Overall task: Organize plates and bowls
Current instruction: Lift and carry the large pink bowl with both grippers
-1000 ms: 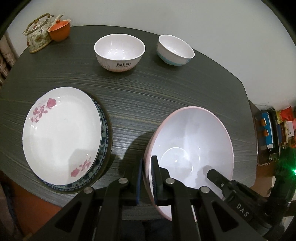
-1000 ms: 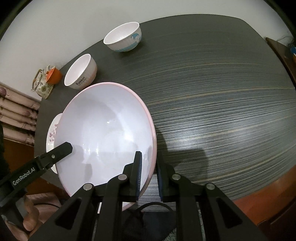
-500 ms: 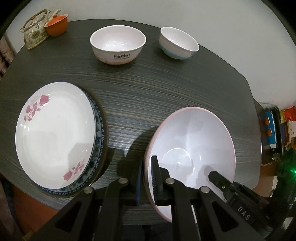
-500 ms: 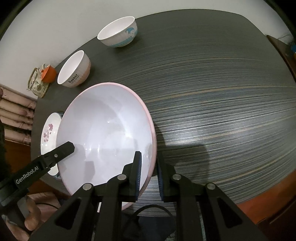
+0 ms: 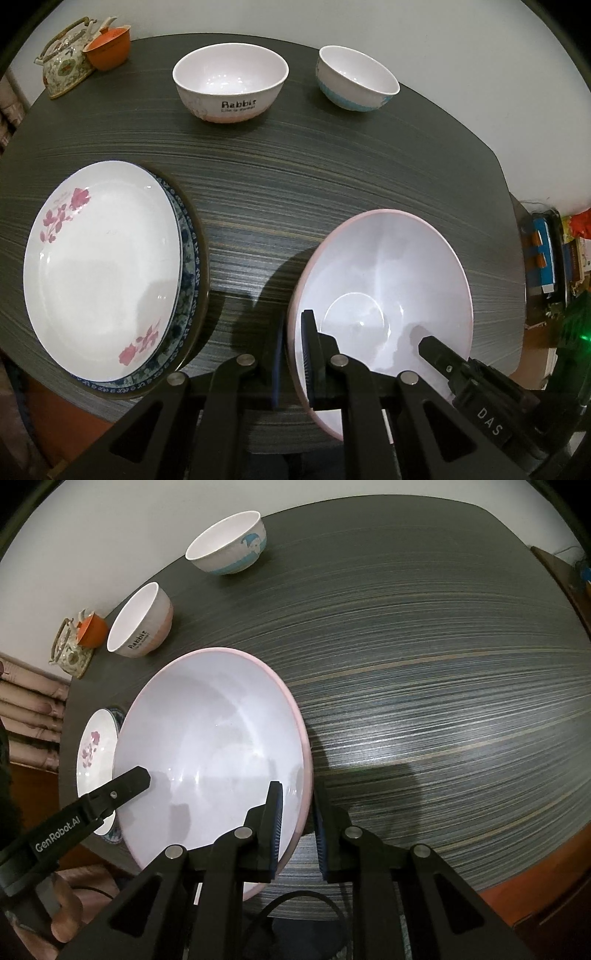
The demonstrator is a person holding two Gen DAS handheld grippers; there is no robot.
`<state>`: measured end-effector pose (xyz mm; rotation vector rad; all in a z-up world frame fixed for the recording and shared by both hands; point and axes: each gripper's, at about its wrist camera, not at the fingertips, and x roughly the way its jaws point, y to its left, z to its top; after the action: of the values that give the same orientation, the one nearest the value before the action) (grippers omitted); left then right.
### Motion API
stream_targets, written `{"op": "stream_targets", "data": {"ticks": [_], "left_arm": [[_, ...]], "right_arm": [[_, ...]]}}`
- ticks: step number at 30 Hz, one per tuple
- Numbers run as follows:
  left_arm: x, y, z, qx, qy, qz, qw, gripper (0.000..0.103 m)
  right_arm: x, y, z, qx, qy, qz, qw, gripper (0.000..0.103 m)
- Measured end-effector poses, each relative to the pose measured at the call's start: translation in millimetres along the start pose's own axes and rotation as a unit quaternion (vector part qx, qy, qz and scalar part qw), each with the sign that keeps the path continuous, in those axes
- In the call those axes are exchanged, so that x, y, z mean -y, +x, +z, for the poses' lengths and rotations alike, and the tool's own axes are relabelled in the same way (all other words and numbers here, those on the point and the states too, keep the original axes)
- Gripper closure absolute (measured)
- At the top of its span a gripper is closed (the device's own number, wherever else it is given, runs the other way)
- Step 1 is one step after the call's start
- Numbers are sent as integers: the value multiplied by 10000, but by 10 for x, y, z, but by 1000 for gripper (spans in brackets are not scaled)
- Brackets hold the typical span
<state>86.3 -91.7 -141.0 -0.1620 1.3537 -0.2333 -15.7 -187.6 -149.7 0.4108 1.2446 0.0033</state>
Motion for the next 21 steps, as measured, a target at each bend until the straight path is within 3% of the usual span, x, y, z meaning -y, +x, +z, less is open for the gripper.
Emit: {"op": "stream_targets", "data": {"ticks": [9, 21], "left_arm": [[-21, 17, 12, -12, -86, -44, 10000, 94], [-83, -57, 26, 3, -118, 11, 9999, 90]], "right_arm": [[22, 4, 10, -39, 61, 69, 10000, 83], [-55, -102, 21, 227, -100, -71, 9997, 63]]}}
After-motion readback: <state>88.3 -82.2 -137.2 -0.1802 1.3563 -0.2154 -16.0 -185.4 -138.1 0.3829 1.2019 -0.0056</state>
